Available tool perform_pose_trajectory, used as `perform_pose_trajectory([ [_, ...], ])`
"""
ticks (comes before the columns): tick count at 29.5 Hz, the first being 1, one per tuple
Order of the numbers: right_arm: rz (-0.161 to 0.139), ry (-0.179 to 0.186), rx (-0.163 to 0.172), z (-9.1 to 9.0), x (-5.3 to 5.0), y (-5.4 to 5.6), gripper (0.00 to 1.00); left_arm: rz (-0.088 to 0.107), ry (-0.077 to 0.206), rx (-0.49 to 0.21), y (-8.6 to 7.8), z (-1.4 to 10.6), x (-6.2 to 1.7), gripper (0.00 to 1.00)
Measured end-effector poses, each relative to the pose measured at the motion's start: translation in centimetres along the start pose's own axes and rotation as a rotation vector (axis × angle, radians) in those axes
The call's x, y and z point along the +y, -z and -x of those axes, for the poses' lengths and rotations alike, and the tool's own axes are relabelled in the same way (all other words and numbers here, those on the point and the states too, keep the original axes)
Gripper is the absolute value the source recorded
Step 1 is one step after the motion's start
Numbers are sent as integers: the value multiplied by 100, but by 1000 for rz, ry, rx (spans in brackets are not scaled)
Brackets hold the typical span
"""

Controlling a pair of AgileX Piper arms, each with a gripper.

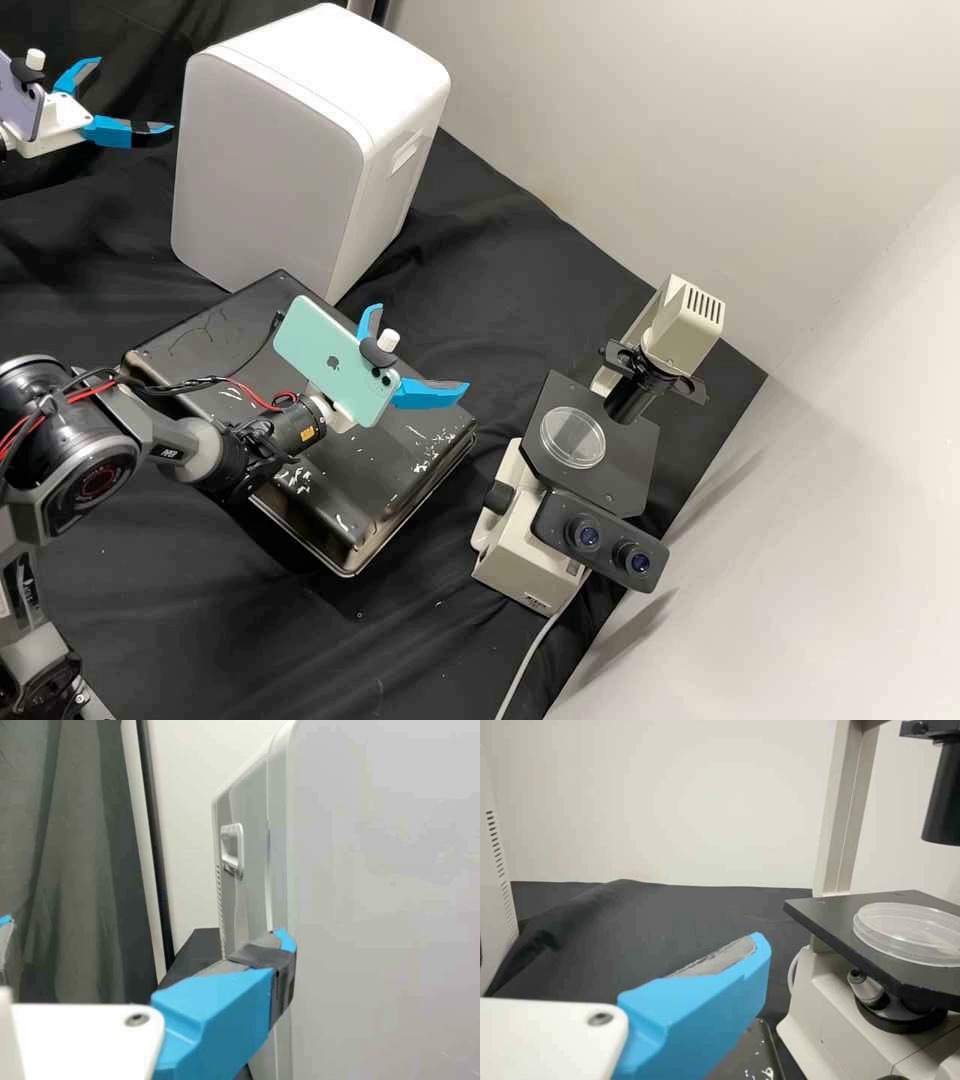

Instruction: Place the petri dish on the bench

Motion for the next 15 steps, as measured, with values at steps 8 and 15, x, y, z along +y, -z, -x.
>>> perform_pose_trajectory([
  [8, 0, 0, 0, 0, 0, 0, 100, 0, 0, 0, 0, 0, 0, 100],
  [15, 0, 0, 0, 0, 0, 0, 100, 2, 5, -12, -38, 29, -10, 100],
])
